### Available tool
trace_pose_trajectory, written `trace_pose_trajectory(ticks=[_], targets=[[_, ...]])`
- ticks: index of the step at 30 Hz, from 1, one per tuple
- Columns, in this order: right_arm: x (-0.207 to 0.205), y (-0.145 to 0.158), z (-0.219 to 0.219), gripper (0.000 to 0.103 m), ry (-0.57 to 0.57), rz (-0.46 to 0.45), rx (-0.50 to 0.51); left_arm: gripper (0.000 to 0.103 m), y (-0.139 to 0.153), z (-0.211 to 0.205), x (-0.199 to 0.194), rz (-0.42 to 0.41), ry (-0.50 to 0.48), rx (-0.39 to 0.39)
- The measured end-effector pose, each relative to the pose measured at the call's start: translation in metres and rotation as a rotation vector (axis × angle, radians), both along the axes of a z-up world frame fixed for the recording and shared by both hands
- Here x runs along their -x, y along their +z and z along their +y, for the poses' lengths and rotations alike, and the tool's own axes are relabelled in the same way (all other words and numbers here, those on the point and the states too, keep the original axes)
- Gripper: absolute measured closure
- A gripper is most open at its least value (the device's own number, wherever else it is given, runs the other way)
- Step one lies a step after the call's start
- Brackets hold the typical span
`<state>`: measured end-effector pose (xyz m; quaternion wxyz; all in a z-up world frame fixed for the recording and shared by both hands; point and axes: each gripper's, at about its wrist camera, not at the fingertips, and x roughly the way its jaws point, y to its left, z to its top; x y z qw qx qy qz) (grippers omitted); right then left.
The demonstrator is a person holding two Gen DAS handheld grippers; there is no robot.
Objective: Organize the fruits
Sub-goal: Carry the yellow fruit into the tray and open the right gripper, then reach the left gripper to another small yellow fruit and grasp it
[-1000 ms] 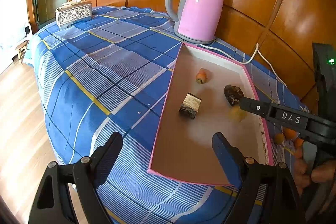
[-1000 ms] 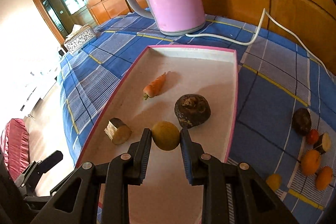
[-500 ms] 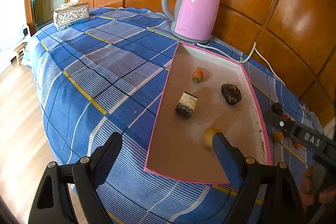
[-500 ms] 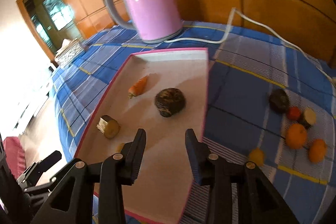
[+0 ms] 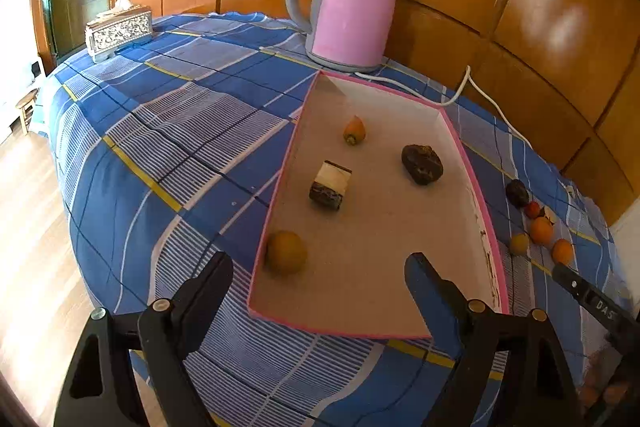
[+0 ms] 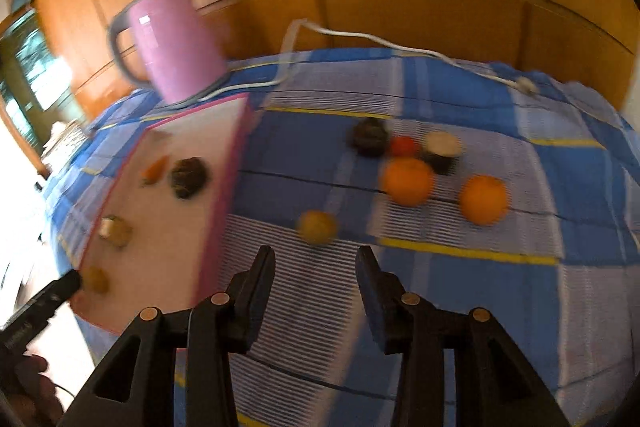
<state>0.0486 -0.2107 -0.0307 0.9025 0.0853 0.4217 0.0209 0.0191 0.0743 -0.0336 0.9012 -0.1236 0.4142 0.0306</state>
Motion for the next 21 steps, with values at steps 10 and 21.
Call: trace_pose_trajectory(ticks=[10,21], targets=[[0.029,-0.018,-0.089,0.061,-0.273,0.033,0.038,0.015,0.001,-0.025,0.002,0.001,-0.096,-0.027],[0.055,-0.028,-0.171,0.061,-0.528,0.037,0.026,0.015,0.018,-0.072,-0.004,-0.031,-0.283,-0.057]])
